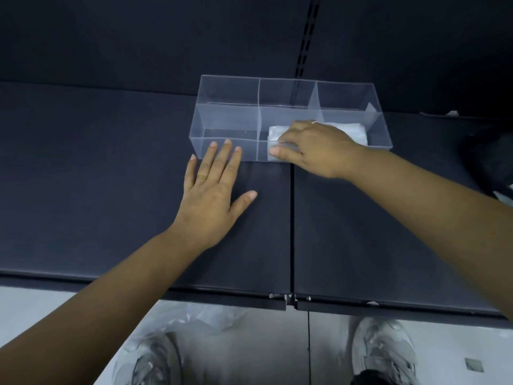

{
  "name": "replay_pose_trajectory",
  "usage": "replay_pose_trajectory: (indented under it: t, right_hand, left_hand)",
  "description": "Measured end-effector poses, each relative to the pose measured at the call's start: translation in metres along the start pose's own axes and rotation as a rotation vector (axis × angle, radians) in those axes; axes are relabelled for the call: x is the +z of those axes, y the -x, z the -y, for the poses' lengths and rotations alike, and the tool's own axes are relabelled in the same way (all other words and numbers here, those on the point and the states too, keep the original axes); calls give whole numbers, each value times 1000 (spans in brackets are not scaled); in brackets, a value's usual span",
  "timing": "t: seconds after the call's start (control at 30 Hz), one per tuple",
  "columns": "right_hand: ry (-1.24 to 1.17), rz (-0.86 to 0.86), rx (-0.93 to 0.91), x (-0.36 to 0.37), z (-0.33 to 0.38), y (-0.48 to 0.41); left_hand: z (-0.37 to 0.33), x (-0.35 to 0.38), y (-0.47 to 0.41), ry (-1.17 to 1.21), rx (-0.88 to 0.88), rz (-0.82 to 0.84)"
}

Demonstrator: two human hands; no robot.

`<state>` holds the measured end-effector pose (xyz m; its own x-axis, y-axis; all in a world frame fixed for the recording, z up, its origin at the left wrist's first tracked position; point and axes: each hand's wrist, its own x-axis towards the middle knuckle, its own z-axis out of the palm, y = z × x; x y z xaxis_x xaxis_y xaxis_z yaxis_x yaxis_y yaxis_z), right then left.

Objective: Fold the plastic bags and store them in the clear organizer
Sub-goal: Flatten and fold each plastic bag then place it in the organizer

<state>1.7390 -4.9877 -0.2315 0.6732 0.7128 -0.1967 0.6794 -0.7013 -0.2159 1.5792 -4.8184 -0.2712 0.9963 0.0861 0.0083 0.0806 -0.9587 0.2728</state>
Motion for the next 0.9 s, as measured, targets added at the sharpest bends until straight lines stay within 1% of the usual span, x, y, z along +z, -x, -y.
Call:
replay_pose_trajectory:
  t: [0.07,0.13,0.23,0.27,0.3,0.33,0.43,0.5,0.57,0.6,0.67,0.77,0.8,0.83,0.9]
  right_hand:
    - [-20,-23,5,2,5,6]
    - [-55,-128,-39,7,15,21]
    - [-145,-339,-206,24,44,66]
    - [-184,-398,-275,34,58,86]
    - [-219,-426,-336,45,71,106]
    - [-247,-406,-387,58,83,126]
    - [-309,-206,-442,95,111,173]
    - [-355,-139,-391,113,119,190]
    - [-439,-119,-320,122,125,198]
    - [-484,-113,-291,124,127,201]
    - [-529,-91,-251,127,130,204]
    - [-542,-68,-213,128,132,204]
    - [-557,-69,-197,126,133,204]
    - [-578,-76,-177,124,133,203]
    - [-633,-97,-136,116,133,199]
  left_hand:
    - [0,-2,15,40,-3,2]
    - [2,-5,40,114,-1,-73]
    - [6,-3,98,223,49,-287]
    - [8,3,121,220,79,-332]
    - [12,9,144,192,107,-344]
    - [18,17,164,148,125,-325]
    - [36,40,205,28,98,-255]
    - [47,51,215,-26,77,-305]
    - [53,61,219,-60,77,-336]
    - [56,66,220,-77,68,-294]
    - [60,73,219,-106,-20,-115]
    - [64,80,217,-70,-284,152]
    - [65,79,216,-60,-310,188]
    - [64,74,214,-42,-275,189]
    - [59,53,210,151,-207,204]
